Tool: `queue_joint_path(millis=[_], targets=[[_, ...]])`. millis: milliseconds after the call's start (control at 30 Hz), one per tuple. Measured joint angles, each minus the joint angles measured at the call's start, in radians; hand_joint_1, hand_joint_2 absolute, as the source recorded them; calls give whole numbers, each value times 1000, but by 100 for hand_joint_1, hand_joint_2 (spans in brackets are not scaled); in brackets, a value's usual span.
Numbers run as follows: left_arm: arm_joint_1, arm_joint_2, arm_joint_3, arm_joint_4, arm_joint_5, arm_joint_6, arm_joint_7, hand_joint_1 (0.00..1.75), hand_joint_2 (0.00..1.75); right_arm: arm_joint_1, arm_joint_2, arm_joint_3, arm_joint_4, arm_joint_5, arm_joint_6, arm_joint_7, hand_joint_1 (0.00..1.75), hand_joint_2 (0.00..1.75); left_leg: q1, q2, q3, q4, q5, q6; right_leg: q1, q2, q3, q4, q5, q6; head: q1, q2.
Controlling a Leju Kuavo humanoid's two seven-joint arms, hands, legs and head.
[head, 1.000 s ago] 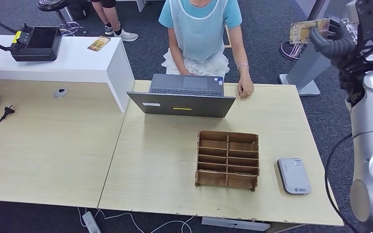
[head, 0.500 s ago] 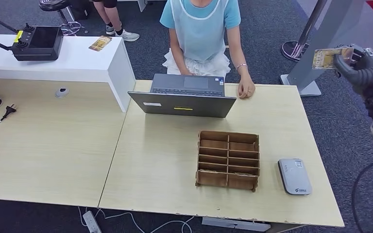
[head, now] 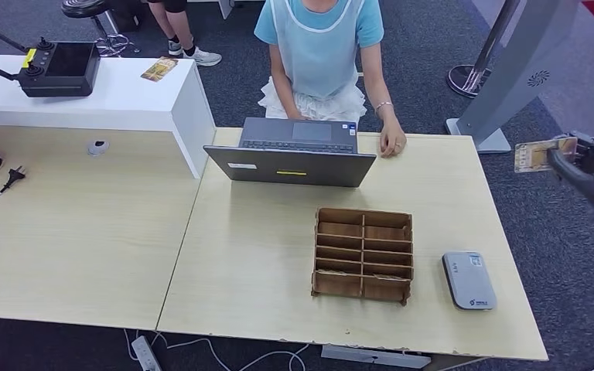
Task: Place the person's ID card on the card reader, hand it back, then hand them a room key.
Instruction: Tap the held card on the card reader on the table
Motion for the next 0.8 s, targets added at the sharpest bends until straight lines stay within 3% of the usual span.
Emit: queue_joint_path(millis=[267,800], targets=[[0,2,4,0,-3,4,-1,0,0,72,-51,15,-50,-21,12,9,175,175,0,0,0,0,0,0,0,0,0,0,0,0,0,0],[0,11,4,0,-10,6,-1,0,0,111,-89,101,-61,-10,9,41,175,175,0,0,0,0,0,0,0,0,0,0,0,0,0,0]])
